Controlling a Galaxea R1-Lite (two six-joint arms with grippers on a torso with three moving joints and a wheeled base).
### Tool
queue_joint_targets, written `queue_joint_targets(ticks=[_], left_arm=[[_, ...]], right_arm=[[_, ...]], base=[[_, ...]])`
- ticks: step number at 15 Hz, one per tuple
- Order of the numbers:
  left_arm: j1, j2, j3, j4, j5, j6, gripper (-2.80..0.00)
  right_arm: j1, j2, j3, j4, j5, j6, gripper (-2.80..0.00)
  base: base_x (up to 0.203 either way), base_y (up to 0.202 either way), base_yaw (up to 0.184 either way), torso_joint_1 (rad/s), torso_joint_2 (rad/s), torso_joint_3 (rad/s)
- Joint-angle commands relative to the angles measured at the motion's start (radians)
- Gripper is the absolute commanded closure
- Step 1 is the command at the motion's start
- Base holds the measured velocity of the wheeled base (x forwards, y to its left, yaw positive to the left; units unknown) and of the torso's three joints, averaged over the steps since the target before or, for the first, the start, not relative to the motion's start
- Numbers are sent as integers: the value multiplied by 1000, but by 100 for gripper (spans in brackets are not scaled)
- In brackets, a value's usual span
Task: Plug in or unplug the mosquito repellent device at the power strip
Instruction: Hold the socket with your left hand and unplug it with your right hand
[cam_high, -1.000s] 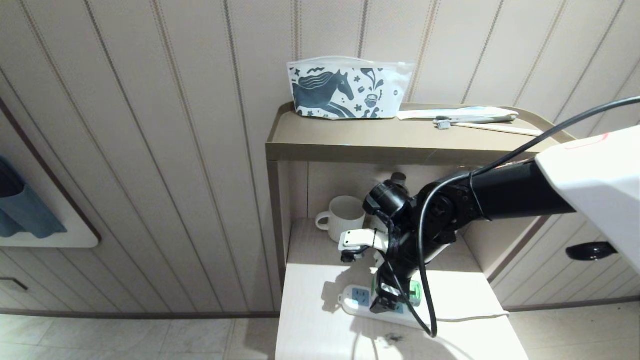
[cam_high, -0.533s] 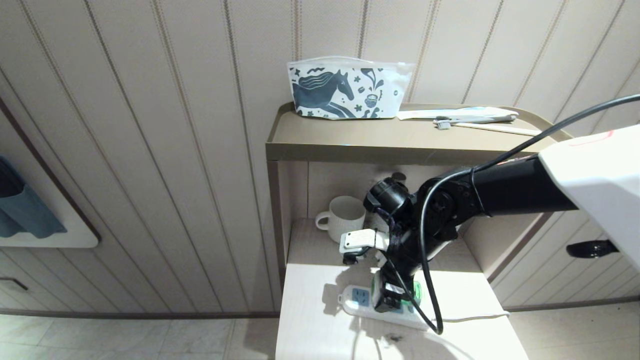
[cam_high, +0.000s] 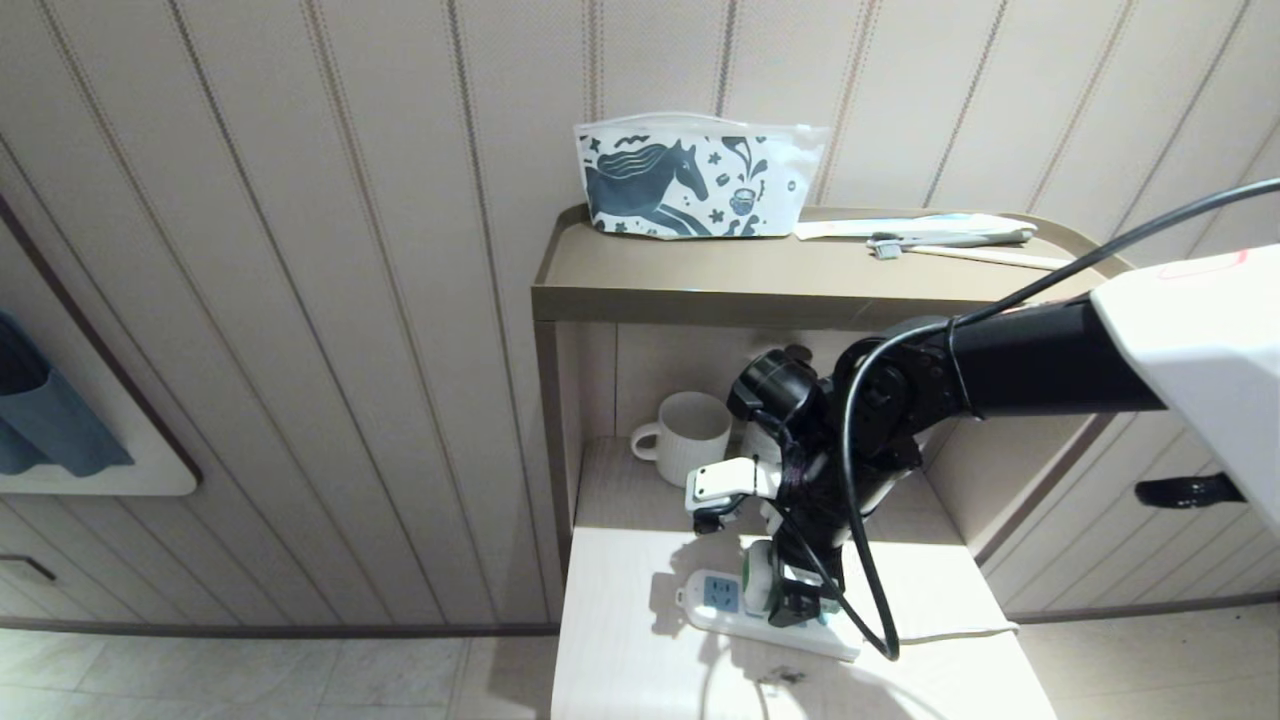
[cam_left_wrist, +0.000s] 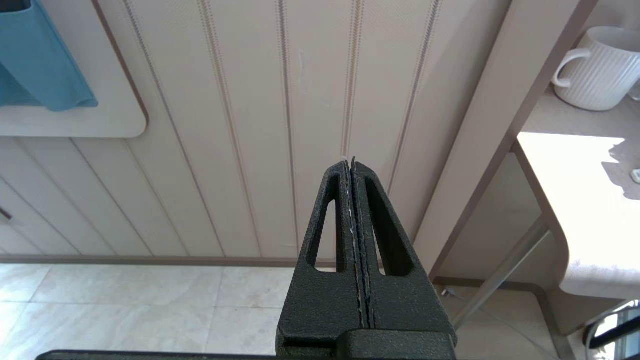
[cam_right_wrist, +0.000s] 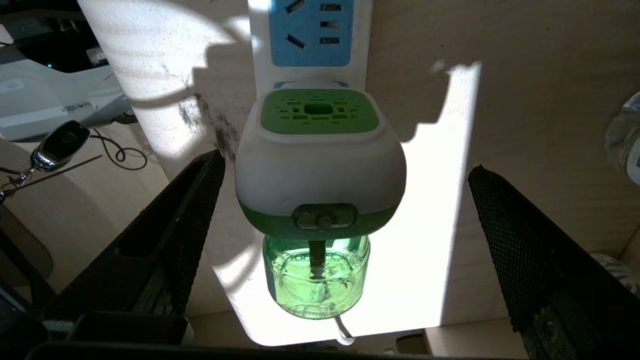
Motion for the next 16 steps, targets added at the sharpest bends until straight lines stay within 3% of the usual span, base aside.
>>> queue_joint_targets(ticks=[1, 10, 11, 16], left_arm=[[0, 0, 0, 0, 0, 0, 0], [0, 0, 0, 0, 0, 0, 0], [0, 0, 0, 0, 0, 0, 0], [0, 0, 0, 0, 0, 0, 0]], right_arm=[[7, 16, -7, 3, 0, -4, -280], [6, 62, -21, -3, -2, -5, -280], [5, 66, -23, -5, -2, -4, 0], [5, 89, -42, -4, -2, -2, 0]], base=[[0, 0, 0, 0, 0, 0], [0, 0, 0, 0, 0, 0], [0, 0, 0, 0, 0, 0], [0, 0, 0, 0, 0, 0]])
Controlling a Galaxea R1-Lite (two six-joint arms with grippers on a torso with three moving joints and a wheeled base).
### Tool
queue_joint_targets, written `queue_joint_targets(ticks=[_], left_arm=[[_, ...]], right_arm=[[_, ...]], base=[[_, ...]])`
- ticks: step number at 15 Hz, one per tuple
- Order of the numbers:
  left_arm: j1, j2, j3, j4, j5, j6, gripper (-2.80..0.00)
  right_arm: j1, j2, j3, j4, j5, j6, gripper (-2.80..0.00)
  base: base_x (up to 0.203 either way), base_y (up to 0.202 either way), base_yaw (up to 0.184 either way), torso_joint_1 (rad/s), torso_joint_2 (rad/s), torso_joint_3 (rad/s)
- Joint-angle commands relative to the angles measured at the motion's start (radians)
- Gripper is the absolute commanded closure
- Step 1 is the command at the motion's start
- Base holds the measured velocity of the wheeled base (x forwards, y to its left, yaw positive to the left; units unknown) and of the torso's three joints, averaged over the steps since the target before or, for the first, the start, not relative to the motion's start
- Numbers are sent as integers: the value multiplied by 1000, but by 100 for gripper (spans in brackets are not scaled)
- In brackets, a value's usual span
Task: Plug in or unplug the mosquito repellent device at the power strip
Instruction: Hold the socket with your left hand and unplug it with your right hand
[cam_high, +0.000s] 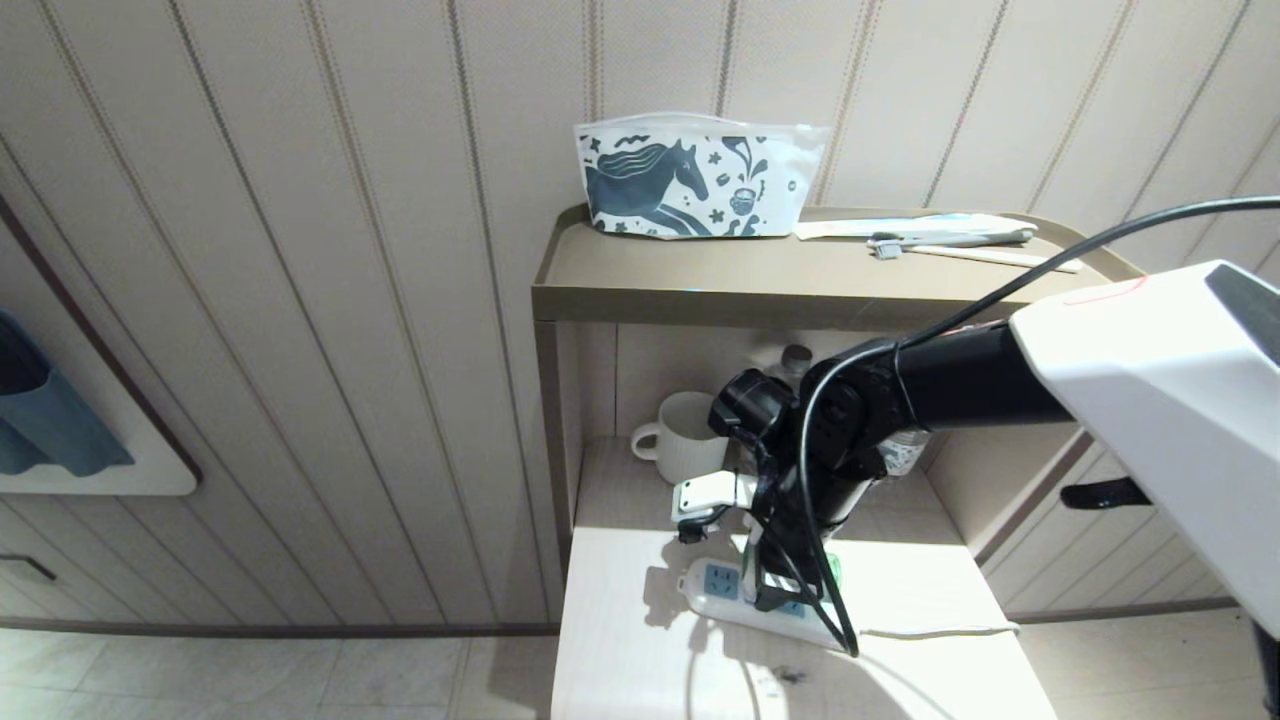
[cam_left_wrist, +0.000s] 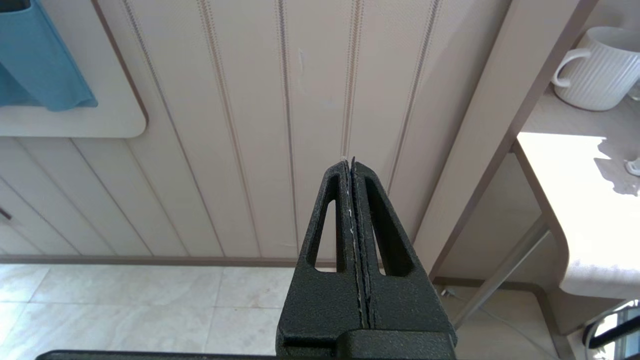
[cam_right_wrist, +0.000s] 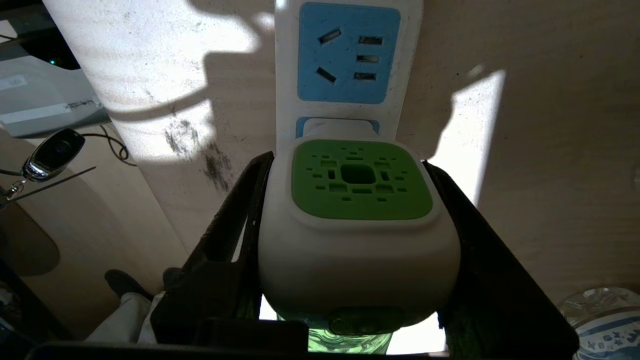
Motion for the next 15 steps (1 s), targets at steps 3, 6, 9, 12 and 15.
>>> queue_joint_targets(ticks=[3, 6, 9, 12, 15], left_arm=[[0, 0, 0, 0, 0, 1, 0], [0, -3, 0, 3, 1, 2, 0], [2, -2, -9, 12, 5, 17, 0], [-3, 106, -171, 49, 1, -38, 0], [-39, 433, -336, 60, -32, -134, 0]], right_arm=[[3, 1, 0, 7, 0, -4, 0], [23, -8, 6, 5, 0, 1, 0], [34, -10, 6, 4, 1, 3, 0], [49, -24, 12, 4, 1, 8, 0], [65, -35, 10, 3, 6, 9, 0]], base=[[0, 0, 0, 0, 0, 0], [0, 0, 0, 0, 0, 0], [0, 0, 0, 0, 0, 0], [0, 0, 0, 0, 0, 0], [0, 0, 0, 0, 0, 0]])
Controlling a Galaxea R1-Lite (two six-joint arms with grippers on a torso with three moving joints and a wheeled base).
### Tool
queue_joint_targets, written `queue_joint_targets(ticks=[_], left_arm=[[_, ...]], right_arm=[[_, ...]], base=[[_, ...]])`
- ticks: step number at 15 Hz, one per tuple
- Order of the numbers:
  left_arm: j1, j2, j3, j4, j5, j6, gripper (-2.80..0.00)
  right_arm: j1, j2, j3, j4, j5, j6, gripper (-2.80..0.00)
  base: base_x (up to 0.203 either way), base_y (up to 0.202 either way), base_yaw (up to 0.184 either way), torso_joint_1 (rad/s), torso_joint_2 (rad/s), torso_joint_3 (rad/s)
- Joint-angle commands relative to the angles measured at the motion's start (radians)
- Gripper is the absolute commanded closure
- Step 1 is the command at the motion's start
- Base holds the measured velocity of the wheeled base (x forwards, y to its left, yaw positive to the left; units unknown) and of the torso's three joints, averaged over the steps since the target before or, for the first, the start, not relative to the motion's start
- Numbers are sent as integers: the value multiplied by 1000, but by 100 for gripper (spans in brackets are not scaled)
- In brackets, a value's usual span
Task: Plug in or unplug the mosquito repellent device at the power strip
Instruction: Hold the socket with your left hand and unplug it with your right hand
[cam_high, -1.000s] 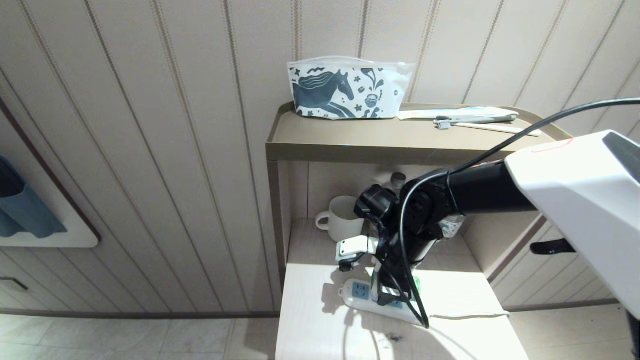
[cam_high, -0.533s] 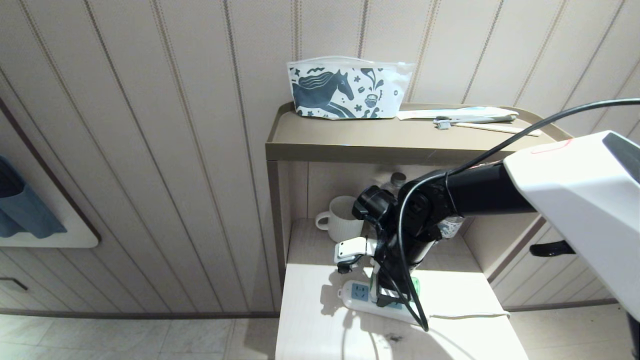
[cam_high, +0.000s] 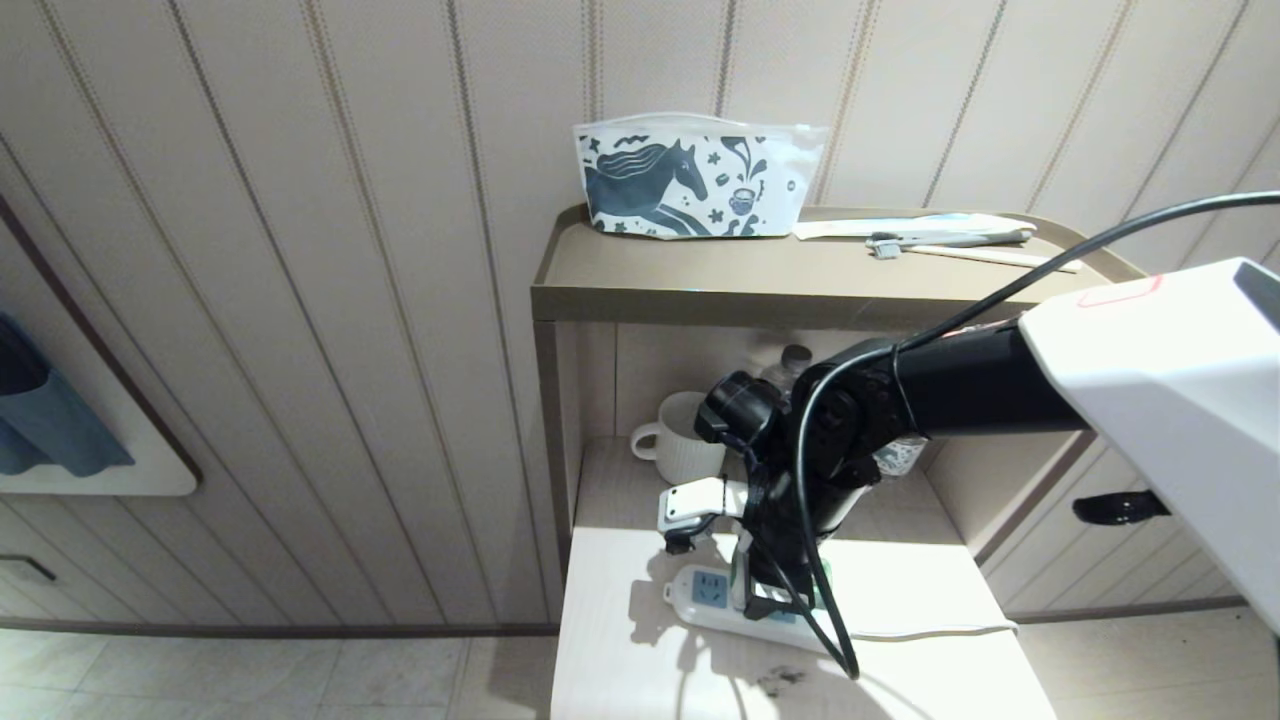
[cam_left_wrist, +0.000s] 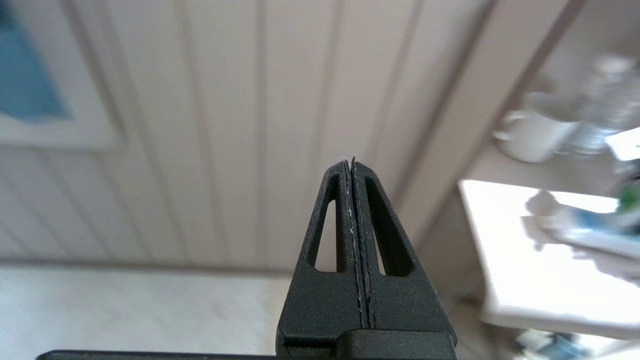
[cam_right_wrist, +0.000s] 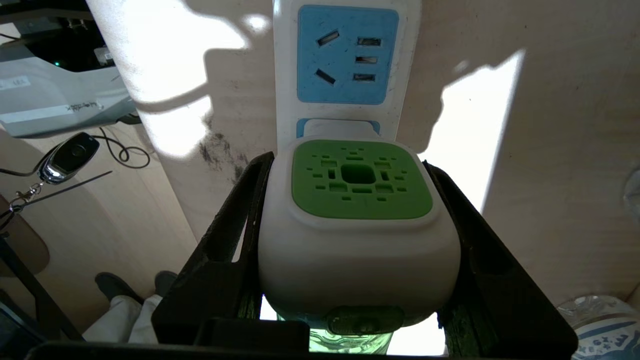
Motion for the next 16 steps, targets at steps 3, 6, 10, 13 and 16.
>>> queue_joint_targets(ticks=[3, 6, 10, 13, 16], left_arm=[[-43, 535, -114, -59, -120, -85, 0], [-92, 859, -136, -113, -305, -65, 0], [-264, 1251, -197, -220, -375, -10, 0], [-451, 1484, -224, -420, -325, -11, 0], [-630, 1670, -255, -708, -207, -74, 0]], right_arm=[[33, -12, 8, 3, 1, -4, 0], [37, -14, 7, 2, 1, -4, 0], [32, -10, 10, -19, 3, 0, 0], [28, 2, 10, -19, 4, 2, 0], [28, 4, 7, -22, 4, 2, 0]], base=[[0, 0, 0, 0, 0, 0], [0, 0, 0, 0, 0, 0], [0, 0, 0, 0, 0, 0], [0, 0, 0, 0, 0, 0], [0, 0, 0, 0, 0, 0]])
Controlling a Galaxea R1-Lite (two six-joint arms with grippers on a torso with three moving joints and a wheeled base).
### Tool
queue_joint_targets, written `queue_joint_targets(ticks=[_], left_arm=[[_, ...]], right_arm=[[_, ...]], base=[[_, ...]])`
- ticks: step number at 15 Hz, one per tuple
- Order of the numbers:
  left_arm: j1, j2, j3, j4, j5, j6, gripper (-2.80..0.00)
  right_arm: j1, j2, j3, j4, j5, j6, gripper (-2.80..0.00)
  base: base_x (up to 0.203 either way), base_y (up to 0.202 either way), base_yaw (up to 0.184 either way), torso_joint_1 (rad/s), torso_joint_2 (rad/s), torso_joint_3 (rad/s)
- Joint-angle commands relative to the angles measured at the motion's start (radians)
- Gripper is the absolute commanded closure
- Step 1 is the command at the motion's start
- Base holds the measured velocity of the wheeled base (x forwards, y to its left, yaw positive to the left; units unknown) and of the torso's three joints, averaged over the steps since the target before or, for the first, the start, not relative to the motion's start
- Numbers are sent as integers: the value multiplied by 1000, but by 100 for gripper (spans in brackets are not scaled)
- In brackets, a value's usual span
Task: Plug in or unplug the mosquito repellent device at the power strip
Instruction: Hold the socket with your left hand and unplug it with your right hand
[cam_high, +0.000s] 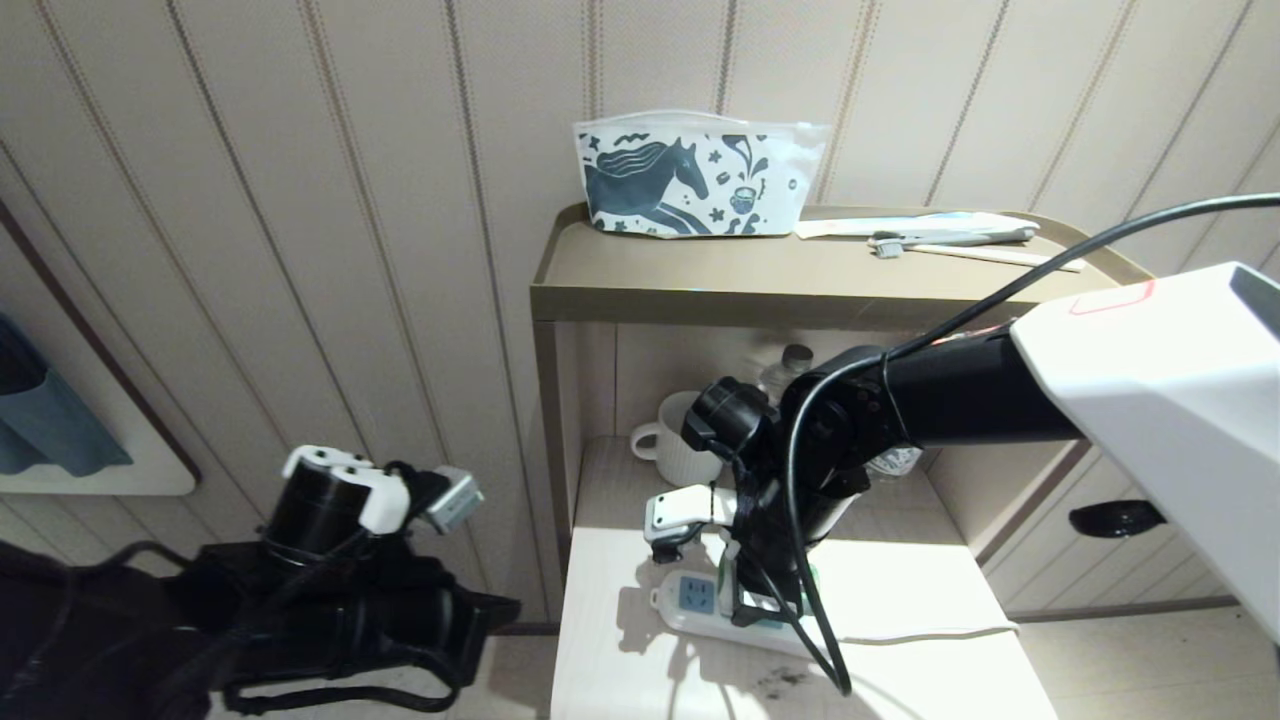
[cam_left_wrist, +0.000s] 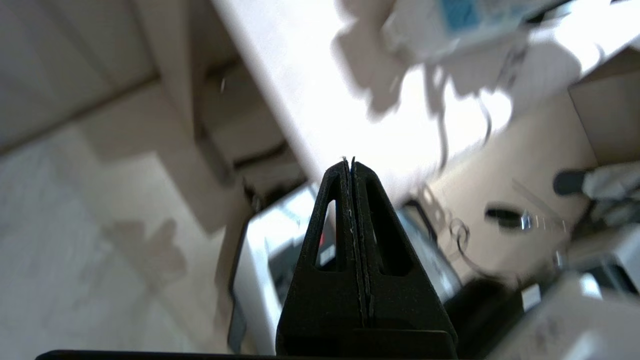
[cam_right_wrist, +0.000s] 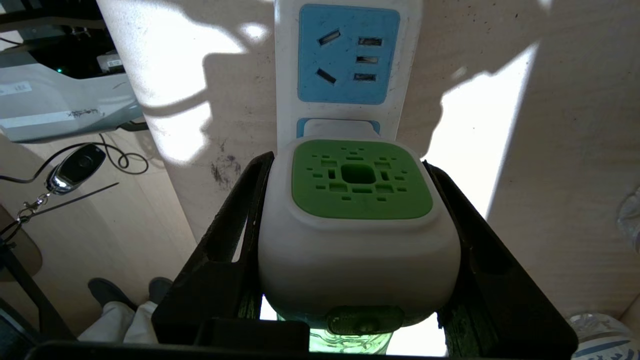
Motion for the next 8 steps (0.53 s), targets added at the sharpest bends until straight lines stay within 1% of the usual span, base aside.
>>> queue_joint_targets(ticks=[1, 2, 3, 5, 7, 8], left_arm=[[-106, 188, -44, -173, 65, -59, 0], [-123, 216, -64, -189, 95, -80, 0], [-138, 236, -84, -195, 127, -86, 0], [-193, 267, -101, -193, 182, -88, 0], [-213, 287, -125, -197, 222, -103, 0], [-217, 291, -140, -196, 227, -133, 0]], right_arm=[[1, 4, 2, -4, 1, -5, 0], [-1, 1, 5, -11, 1, -5, 0], [-1, -1, 7, -15, 3, -5, 0], [-2, 0, 7, -27, 3, -3, 0], [-2, 4, 5, -27, 4, -3, 0], [-2, 2, 7, -27, 6, -3, 0]], base=[[0, 0, 0, 0, 0, 0], [0, 0, 0, 0, 0, 0], [0, 0, 0, 0, 0, 0], [0, 0, 0, 0, 0, 0], [0, 0, 0, 0, 0, 0], [0, 0, 0, 0, 0, 0]])
